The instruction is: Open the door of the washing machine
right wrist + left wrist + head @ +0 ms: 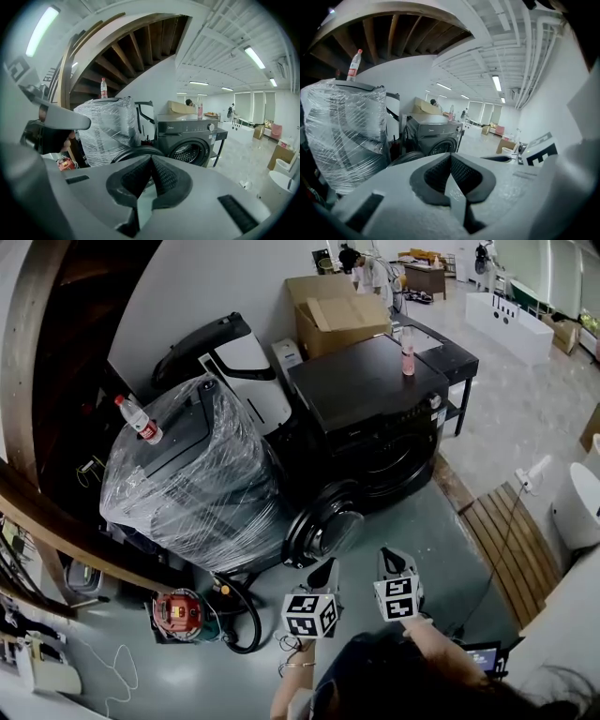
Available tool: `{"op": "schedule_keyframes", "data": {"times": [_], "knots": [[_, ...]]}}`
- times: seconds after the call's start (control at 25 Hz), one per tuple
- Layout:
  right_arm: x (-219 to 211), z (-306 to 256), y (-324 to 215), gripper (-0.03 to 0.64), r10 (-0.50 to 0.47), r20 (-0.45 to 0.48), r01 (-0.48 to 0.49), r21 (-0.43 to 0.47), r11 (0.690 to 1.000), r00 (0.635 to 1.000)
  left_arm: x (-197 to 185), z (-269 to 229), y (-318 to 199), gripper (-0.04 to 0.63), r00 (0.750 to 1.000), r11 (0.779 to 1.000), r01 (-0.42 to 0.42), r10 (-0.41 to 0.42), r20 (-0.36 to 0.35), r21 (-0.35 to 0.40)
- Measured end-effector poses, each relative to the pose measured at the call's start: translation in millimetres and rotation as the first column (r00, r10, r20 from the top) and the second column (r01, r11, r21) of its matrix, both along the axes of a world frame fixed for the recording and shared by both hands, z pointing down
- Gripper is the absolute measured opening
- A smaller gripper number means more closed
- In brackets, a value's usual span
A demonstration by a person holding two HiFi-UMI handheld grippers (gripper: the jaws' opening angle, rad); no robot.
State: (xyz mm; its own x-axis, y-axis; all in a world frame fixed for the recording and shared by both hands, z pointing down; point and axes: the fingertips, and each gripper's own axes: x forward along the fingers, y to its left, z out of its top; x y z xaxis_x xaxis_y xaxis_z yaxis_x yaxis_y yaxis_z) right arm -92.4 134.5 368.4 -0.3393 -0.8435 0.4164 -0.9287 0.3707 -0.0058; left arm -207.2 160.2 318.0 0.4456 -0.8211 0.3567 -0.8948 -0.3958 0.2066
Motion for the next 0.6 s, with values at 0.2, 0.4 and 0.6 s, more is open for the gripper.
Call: {"op": "schedule_keyframes", "data": {"times": [0.2, 0.4, 0.6], "knots": [[0, -29, 2, 0.0, -0.017, -0.024, 0.018, 0.062, 0.998, 1.0, 3, -18, 0, 0.015, 1.0, 0.999, -0.017, 0.017, 0.004, 0.034], [6, -51, 2, 0.0, -0.021, -0.03, 0.025, 0.108, 0.994, 0.999, 8, -29, 2, 0.015, 1.0, 0.998, -0.026, 0.025, 0.005, 0.061], [9, -70, 6, 0.0, -0.034, -0.039, 0.04, 0.151, 0.988, 0.999, 11, -45, 3, 0.015, 1.0, 0.996, -0.025, 0.024, 0.011, 0.089]]}}
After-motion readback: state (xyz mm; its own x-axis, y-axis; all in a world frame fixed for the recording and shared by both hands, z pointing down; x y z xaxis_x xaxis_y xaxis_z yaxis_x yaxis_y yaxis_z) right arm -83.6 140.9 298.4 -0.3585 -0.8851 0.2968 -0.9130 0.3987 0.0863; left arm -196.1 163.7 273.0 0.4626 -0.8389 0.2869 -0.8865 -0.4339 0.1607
